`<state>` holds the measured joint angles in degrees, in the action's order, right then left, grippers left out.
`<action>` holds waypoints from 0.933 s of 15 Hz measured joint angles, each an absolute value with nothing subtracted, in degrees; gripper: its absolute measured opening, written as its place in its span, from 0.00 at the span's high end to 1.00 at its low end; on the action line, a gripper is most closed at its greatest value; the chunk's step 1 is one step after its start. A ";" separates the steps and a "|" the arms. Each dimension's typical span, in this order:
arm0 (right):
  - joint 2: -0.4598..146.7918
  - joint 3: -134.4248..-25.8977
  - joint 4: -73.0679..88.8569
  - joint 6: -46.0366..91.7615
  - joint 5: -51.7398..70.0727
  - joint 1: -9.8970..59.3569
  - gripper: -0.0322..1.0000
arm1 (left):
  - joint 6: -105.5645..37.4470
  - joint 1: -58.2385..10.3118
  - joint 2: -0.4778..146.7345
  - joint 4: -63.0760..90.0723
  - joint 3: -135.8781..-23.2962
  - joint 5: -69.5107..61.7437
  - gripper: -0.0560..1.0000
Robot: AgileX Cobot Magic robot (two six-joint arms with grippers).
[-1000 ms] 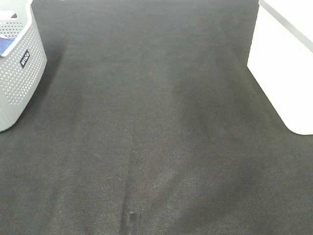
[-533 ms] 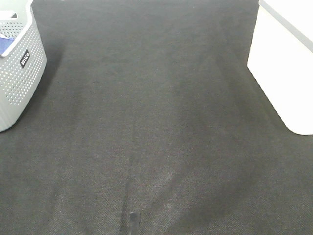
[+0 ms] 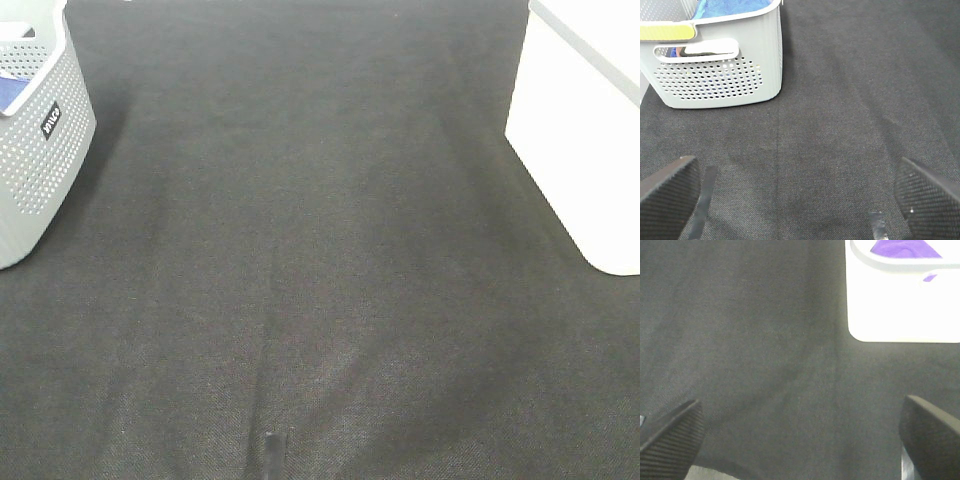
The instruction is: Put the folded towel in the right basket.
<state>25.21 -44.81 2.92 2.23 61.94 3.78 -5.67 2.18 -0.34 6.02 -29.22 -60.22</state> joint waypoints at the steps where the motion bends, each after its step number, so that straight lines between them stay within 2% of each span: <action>1: 20.97 -41.83 2.92 2.23 61.88 3.78 0.03 | -5.67 2.18 -0.34 6.02 -29.22 -60.22 0.01; 7: 9.40 -30.31 2.86 2.23 61.36 3.78 0.03 | -5.67 2.18 -0.34 6.02 -29.22 -60.22 0.01; 14: -0.23 -28.76 2.86 2.35 61.25 3.78 0.04 | -5.67 2.18 -0.34 6.02 -29.22 -60.22 0.01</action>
<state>-0.23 -28.76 2.86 2.35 61.25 3.78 -5.67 2.18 -0.34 6.02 -29.22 -60.22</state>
